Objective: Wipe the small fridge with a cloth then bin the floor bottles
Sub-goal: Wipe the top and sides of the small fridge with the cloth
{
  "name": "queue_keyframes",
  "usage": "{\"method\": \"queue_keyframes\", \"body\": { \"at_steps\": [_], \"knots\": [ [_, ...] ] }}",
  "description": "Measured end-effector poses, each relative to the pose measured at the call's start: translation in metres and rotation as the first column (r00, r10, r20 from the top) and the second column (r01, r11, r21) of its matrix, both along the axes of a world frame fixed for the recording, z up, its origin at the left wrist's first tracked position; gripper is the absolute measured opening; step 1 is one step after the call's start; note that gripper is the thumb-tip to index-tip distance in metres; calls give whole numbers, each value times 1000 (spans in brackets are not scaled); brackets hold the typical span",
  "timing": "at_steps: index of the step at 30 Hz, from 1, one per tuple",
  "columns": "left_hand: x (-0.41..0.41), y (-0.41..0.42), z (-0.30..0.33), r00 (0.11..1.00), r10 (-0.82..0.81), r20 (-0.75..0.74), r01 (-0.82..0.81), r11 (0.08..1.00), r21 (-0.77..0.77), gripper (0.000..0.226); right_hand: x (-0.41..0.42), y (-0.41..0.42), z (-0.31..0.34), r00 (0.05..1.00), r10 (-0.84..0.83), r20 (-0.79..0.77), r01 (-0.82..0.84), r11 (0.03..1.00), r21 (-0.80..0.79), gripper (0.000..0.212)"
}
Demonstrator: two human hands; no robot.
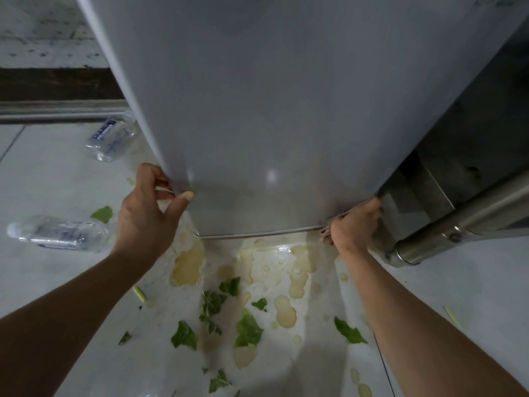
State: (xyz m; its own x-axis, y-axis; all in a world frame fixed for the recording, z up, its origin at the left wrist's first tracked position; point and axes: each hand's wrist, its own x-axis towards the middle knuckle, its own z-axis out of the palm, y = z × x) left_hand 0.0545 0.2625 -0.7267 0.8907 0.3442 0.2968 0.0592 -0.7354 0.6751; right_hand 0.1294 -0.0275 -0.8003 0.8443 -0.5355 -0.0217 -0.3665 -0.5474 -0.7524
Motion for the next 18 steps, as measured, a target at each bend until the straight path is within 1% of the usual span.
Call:
{"method": "queue_keyframes", "body": {
  "at_steps": [2,4,6,8,9,11,13,14,16,18],
  "knots": [
    [0,1,0,1000,-14,-11,14,1000,2,35,2,-7,2,997,50,-66,-44,995,85,74],
    [0,1,2,999,-27,-25,27,1000,-8,35,-1,-14,10,994,102,-38,-95,984,148,72],
    [0,2,2,999,-26,-33,25,1000,-14,34,-7,-12,22,991,69,113,-84,988,130,67],
    [0,2,2,999,-18,-33,18,1000,-23,33,-11,-3,36,950,11,311,-36,997,75,67],
    [0,1,2,999,-17,-33,16,999,-28,33,-12,3,40,923,-2,384,-13,999,38,70],
    [0,0,2,999,-11,-32,10,999,-42,33,-13,12,44,899,7,438,10,999,-37,75],
    [0,-1,1,1000,1,-21,-2,999,-49,32,-12,15,39,915,35,401,9,994,-106,78],
    [0,-1,1,1000,9,-15,-9,999,-48,31,-10,14,34,931,39,362,4,993,-116,77],
    [-1,-2,1,1000,20,-6,-20,999,-46,32,-8,12,23,969,7,247,8,998,-62,77],
    [-1,-2,1,1000,20,-1,-20,999,-50,33,-6,8,12,995,-9,103,6,999,32,81]
  ]
}}
